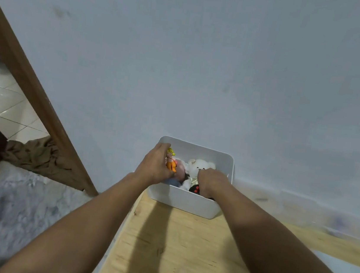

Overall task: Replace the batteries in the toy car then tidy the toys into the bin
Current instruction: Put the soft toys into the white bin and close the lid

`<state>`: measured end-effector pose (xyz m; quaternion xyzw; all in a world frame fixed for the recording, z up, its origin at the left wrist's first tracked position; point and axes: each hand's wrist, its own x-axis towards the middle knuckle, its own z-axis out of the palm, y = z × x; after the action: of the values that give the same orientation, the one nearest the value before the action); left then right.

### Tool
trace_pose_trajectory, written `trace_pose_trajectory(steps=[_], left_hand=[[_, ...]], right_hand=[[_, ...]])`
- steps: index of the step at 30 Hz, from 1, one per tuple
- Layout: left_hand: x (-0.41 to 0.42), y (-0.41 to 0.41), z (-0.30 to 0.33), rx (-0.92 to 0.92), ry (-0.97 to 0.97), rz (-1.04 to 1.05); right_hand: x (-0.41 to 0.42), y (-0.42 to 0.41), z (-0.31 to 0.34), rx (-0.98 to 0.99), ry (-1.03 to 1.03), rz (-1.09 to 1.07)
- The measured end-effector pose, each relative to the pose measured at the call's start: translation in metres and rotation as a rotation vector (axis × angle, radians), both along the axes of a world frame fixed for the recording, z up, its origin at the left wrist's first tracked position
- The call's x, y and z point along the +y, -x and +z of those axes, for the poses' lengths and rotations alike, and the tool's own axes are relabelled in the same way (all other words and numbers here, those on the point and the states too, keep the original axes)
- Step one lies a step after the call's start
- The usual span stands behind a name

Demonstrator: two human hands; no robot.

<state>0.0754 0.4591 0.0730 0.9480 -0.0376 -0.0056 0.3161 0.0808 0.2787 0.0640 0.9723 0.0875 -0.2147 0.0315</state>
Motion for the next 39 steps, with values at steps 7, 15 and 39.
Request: trace_pose_trajectory(steps=[7,15,39], left_hand=[[-0.004,-0.012,-0.013,0.059,-0.031,-0.04],[-0.02,-0.027,-0.022,0.09,-0.044,-0.166],[-0.041,-0.058,-0.056,0.171,-0.331,-0.353]], right_hand=[[-0.013,-0.004,-0.003,0.002,-0.113,0.081],[-0.026,-0.005,-0.003,0.057,-0.225,0.004],[-0.052,0.002,-0.038,-0.432,-0.338,-0.105]])
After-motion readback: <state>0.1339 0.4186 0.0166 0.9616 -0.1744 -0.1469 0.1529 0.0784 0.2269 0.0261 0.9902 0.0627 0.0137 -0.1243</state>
